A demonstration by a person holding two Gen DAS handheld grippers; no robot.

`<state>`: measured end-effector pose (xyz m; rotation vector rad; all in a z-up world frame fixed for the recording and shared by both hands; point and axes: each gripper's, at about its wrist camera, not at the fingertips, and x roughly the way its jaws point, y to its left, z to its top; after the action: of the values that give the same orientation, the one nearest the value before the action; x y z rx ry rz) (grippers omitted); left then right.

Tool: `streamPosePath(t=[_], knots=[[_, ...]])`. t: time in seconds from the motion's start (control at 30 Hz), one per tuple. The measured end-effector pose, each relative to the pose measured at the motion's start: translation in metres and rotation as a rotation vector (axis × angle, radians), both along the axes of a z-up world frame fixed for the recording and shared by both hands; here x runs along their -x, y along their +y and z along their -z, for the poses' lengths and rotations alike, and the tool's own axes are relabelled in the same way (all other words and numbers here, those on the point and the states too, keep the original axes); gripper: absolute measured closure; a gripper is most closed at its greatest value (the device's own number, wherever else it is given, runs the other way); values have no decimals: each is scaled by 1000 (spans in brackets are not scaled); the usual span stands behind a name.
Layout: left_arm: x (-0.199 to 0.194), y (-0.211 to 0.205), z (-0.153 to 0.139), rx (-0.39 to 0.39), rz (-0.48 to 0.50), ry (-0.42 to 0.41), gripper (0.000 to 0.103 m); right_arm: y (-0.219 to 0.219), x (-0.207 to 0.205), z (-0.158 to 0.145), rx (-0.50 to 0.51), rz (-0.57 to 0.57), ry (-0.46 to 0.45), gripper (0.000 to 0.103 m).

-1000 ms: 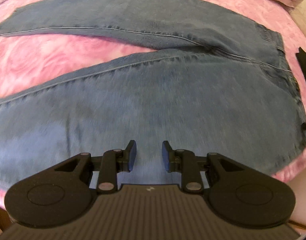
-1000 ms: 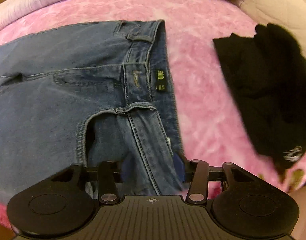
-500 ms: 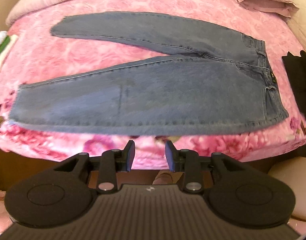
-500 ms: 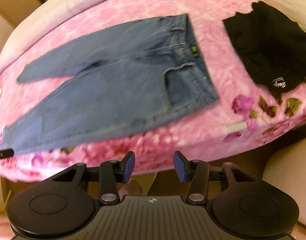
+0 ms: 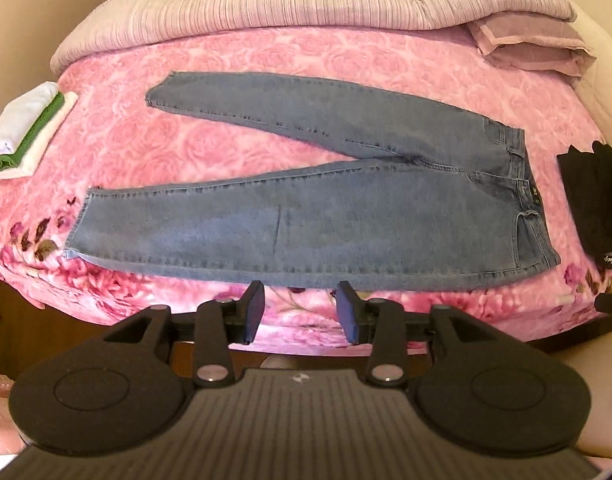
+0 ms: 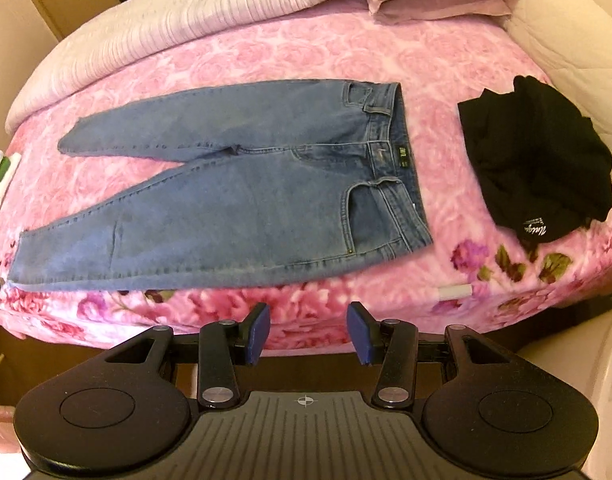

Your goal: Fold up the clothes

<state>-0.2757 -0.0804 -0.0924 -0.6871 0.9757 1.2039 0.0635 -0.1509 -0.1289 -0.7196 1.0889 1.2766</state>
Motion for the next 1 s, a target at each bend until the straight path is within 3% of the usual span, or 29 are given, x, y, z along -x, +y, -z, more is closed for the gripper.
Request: streamPosePath(t=[0.43, 1.0], knots=[[23, 1, -8, 0, -22, 17, 68, 14, 34, -10, 22, -64, -12, 56], [29, -33, -8, 7, -18, 36, 68, -7, 37, -21, 26, -43, -13, 56]])
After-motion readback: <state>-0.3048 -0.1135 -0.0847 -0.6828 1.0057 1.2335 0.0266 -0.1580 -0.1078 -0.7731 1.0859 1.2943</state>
